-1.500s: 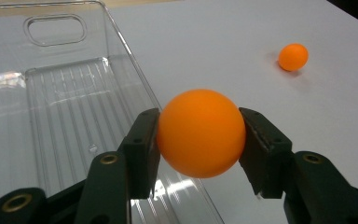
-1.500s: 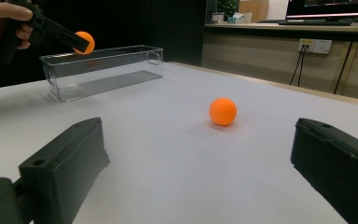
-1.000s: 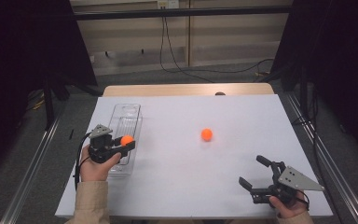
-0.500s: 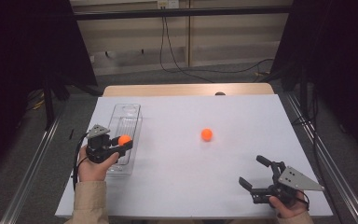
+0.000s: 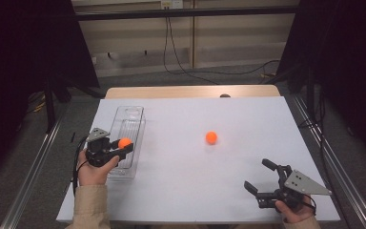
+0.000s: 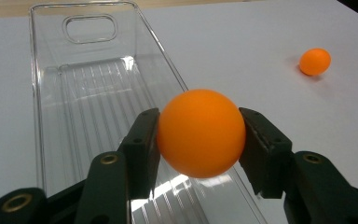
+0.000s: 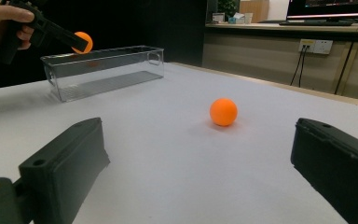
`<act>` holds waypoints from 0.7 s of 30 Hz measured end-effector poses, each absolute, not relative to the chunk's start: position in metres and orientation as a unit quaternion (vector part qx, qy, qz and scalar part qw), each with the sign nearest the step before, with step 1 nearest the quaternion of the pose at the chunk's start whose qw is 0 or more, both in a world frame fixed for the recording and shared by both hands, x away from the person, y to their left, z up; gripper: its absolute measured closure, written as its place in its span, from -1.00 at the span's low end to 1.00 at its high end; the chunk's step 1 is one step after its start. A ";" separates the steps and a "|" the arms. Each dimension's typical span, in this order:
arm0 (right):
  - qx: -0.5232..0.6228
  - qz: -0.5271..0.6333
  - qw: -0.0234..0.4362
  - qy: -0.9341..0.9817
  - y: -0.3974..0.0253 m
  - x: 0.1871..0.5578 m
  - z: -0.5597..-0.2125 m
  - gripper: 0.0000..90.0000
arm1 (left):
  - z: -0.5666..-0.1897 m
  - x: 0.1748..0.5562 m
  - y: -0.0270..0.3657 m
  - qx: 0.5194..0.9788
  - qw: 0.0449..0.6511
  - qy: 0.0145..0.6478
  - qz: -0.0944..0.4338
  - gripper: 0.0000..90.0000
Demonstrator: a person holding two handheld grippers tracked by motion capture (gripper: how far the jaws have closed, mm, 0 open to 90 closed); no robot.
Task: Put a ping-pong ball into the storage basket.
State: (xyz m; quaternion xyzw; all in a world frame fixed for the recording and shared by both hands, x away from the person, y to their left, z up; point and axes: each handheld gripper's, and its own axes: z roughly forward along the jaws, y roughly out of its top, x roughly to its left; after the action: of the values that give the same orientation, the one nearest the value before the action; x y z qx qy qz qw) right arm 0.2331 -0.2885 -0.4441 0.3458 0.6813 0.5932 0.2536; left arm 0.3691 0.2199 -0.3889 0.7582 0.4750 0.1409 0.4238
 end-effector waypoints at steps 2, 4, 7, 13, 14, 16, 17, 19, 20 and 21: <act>0.346 0.593 0.254 0.682 -0.288 0.233 -0.444 -0.95 | -0.389 0.369 0.221 0.758 0.423 0.476 0.141 0.13; 0.346 0.593 0.254 0.681 -0.288 0.233 -0.444 -0.95 | -0.390 0.370 0.222 0.757 0.421 0.479 0.143 0.13; 0.346 0.593 0.254 0.681 -0.289 0.233 -0.444 -0.95 | -0.392 0.370 0.223 0.756 0.419 0.481 0.146 0.13; 0.346 0.593 0.254 0.681 -0.289 0.233 -0.444 -0.95 | -0.394 0.371 0.226 0.755 0.416 0.483 0.151 0.13; 0.346 0.593 0.254 0.681 -0.289 0.233 -0.444 -0.95 | -0.395 0.371 0.226 0.755 0.415 0.484 0.152 0.13; 0.346 0.593 0.254 0.681 -0.289 0.233 -0.444 -0.95 | -0.395 0.371 0.227 0.754 0.415 0.486 0.152 0.13; 0.346 0.593 0.254 0.681 -0.289 0.233 -0.444 -0.95 | -0.395 0.371 0.227 0.754 0.414 0.486 0.153 0.13; 0.346 0.593 0.254 0.681 -0.289 0.233 -0.444 -0.95 | -0.396 0.371 0.227 0.754 0.414 0.486 0.153 0.13; 0.346 0.593 0.254 0.681 -0.289 0.233 -0.444 -0.95 | -0.396 0.372 0.227 0.755 0.413 0.485 0.153 0.13; 0.346 0.593 0.254 0.681 -0.289 0.233 -0.444 -0.95 | -0.396 0.372 0.227 0.755 0.412 0.486 0.154 0.13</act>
State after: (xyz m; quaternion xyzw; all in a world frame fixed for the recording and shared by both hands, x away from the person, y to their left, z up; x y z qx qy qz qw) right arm 0.2331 -0.2887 -0.4441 0.3464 0.6813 0.5927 0.2540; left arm 0.3716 0.2274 -0.3960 0.7553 0.4856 0.1539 0.4124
